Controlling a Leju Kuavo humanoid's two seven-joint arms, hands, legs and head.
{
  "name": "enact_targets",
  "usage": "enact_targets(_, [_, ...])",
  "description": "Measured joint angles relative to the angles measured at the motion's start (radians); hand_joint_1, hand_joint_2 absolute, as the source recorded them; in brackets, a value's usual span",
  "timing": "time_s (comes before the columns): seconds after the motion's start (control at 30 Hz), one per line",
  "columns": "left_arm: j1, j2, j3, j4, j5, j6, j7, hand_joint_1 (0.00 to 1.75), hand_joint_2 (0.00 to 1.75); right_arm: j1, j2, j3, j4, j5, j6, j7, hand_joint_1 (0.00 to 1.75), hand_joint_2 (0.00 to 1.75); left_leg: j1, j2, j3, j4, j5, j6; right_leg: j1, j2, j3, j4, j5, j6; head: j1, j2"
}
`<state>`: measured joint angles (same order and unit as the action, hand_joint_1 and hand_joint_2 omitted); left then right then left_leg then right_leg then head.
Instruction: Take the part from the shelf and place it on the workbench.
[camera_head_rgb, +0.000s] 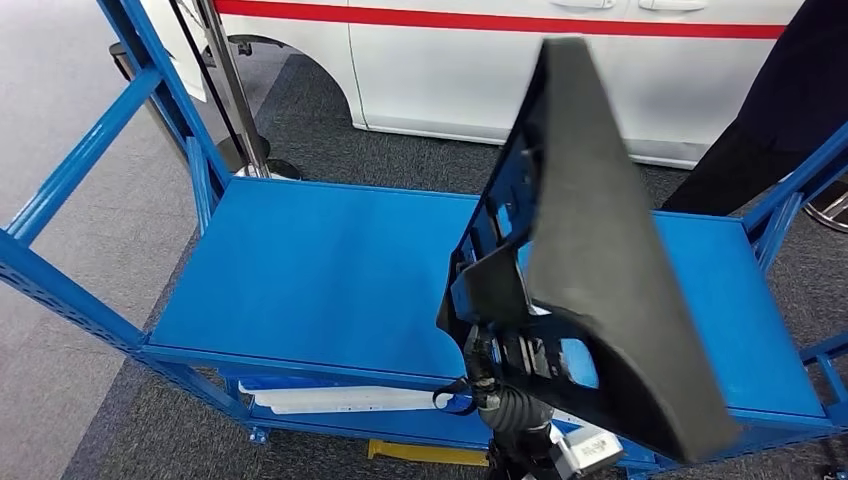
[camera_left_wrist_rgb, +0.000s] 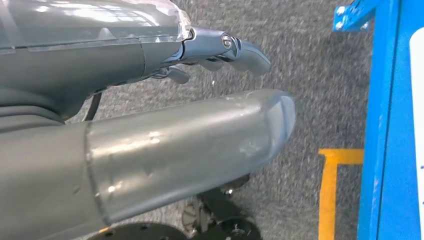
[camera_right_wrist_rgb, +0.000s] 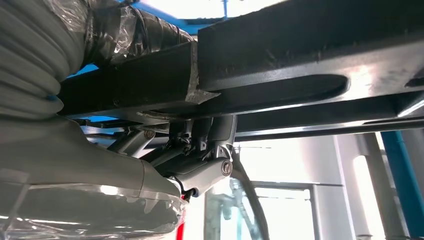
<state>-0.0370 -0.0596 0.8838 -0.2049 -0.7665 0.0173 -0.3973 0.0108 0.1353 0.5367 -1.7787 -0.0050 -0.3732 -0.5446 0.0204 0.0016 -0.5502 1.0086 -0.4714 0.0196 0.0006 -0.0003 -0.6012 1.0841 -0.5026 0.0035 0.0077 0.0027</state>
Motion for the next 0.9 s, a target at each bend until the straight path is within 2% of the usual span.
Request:
enact_targets(0.1, [-0.002,-0.009,0.011,0.0,0.001,0.014,-0.011,0.0,0.0,0.03,-0.014,0.0,-0.035,-0.024,0.019,0.001,1.75,1.75,-0.001,0.001,-0.003,-0.001,0.001,0.008,-0.006,0.001,-0.087,0.181,-0.088,0.009,0.0,0.0])
enact_targets(0.13, [-0.002,-0.012,0.016,0.0,0.002,0.016,-0.014,0.0,0.0,0.04,-0.018,-0.001,-0.039,-0.035,0.024,0.006,1.75,1.75,-0.001,0.001,-0.003,0.0,0.001,0.008,-0.007,0.0,-0.106,0.218,-0.095,0.011,0.0,0.0])
enact_targets(0.17, [-0.002,-0.015,0.021,0.0,0.003,0.018,-0.015,0.0,0.0,0.049,-0.021,-0.003,-0.041,-0.047,0.028,0.012,1.75,1.75,-0.002,0.0,-0.003,0.0,0.001,0.008,-0.007,0.0,-0.107,0.218,-0.082,0.011,0.0,0.0])
enact_targets(0.2, [-0.003,-0.019,0.025,0.0,0.003,0.02,-0.015,0.0,0.0,0.056,-0.023,-0.006,-0.042,-0.058,0.032,0.017,1.75,1.75,-0.002,-0.001,-0.002,0.001,0.0,0.007,-0.008,0.0,-0.09,0.181,-0.053,0.009,0.0,0.0])
enact_targets(0.27, [-0.005,-0.027,0.032,0.0,0.003,0.025,-0.01,0.0,0.0,0.068,-0.025,-0.013,-0.042,-0.071,0.036,0.021,1.75,1.75,-0.003,-0.003,-0.001,0.004,-0.003,0.003,-0.006,0.0,-0.021,0.04,0.013,0.001,0.0,0.0])
enact_targets(0.33, [-0.007,-0.033,0.037,0.0,0.005,0.03,-0.005,0.0,0.0,0.077,-0.026,-0.018,-0.042,-0.077,0.041,0.021,1.75,1.75,-0.006,-0.004,-0.001,0.005,-0.005,-0.006,-0.001,0.001,0.018,-0.045,0.037,-0.007,0.0,0.0])
enact_targets(0.4, [-0.009,-0.037,0.042,0.0,0.007,0.034,0.0,0.0,0.0,0.089,-0.027,-0.025,-0.041,-0.08,0.049,0.02,1.75,1.75,-0.007,-0.004,0.0,0.003,-0.006,-0.017,0.002,0.001,0.019,-0.053,0.036,-0.015,0.0,0.0])
enact_targets(0.47, [-0.011,-0.04,0.047,0.0,0.008,0.039,0.003,0.0,0.0,0.103,-0.027,-0.033,-0.04,-0.076,0.059,0.009,1.75,1.75,-0.006,-0.004,-0.003,0.014,-0.018,-0.028,-0.002,-0.001,0.023,-0.06,0.041,-0.027,0.0,0.0])
enact_targets(0.53, [-0.014,-0.044,0.051,0.0,0.004,0.043,0.007,0.0,0.0,0.123,-0.03,-0.039,-0.032,-0.061,0.078,-0.025,1.75,1.75,-0.004,-0.003,-0.035,0.091,-0.072,-0.035,-0.006,-0.005,0.025,-0.067,0.046,-0.037,0.0,0.0])
enact_targets(0.6, [-0.014,-0.049,0.054,0.0,-0.005,0.046,0.014,0.0,0.0,0.15,-0.039,-0.041,-0.017,-0.045,0.102,-0.074,1.75,1.75,-0.004,-0.003,-0.091,0.218,-0.141,-0.041,-0.005,-0.008,0.022,-0.065,0.047,-0.041,0.0,0.0])
enact_targets(0.63, [-0.014,-0.052,0.054,0.0,-0.009,0.047,0.019,0.0,0.0,0.164,-0.047,-0.041,-0.006,-0.038,0.112,-0.096,1.75,1.75,-0.003,-0.003,-0.11,0.264,-0.156,-0.043,-0.004,-0.008,0.019,-0.063,0.047,-0.042,0.0,0.0])
enact_targets(0.67, [-0.013,-0.054,0.054,0.0,-0.013,0.049,0.024,0.0,0.0,0.176,-0.054,-0.041,0.004,-0.03,0.121,-0.111,1.75,1.75,-0.003,-0.003,-0.112,0.274,-0.152,-0.043,-0.003,-0.008,0.016,-0.06,0.047,-0.042,0.0,0.0])
enact_targets(0.7, [-0.013,-0.056,0.055,0.0,-0.016,0.05,0.029,0.0,0.0,0.186,-0.061,-0.041,0.013,-0.021,0.128,-0.122,1.75,1.75,-0.003,-0.003,-0.096,0.246,-0.129,-0.042,-0.003,-0.007,0.013,-0.057,0.047,-0.042,0.0,0.0])
enact_targets(0.73, [-0.014,-0.058,0.055,0.0,-0.019,0.051,0.034,0.0,0.0,0.194,-0.066,-0.04,0.021,-0.01,0.133,-0.127,1.75,1.75,-0.003,-0.003,-0.063,0.184,-0.094,-0.04,-0.003,-0.006,0.011,-0.053,0.046,-0.042,0.0,0.0])
enact_targets(0.8, [-0.017,-0.06,0.055,0.0,-0.026,0.053,0.045,0.0,0.0,0.205,-0.075,-0.039,0.034,0.003,0.145,-0.128,1.75,1.75,-0.006,-0.003,0.0,0.056,-0.045,-0.03,-0.001,-0.003,0.007,-0.046,0.046,-0.037,0.0,0.0])
enact_targets(0.83, [-0.018,-0.062,0.055,0.0,-0.031,0.054,0.053,0.0,0.0,0.21,-0.079,-0.039,0.038,0.003,0.155,-0.128,1.75,1.75,-0.008,-0.004,0.016,0.021,-0.034,-0.024,0.0,-0.003,0.006,-0.044,0.047,-0.032,0.0,0.0])
enact_targets(0.9, [-0.018,-0.065,0.055,0.0,-0.047,0.06,0.077,0.0,0.0,0.217,-0.086,-0.039,0.045,-0.002,0.18,-0.128,1.75,1.75,-0.013,-0.005,0.017,0.009,-0.026,-0.014,0.001,-0.002,0.005,-0.045,0.053,-0.018,0.0,0.0])
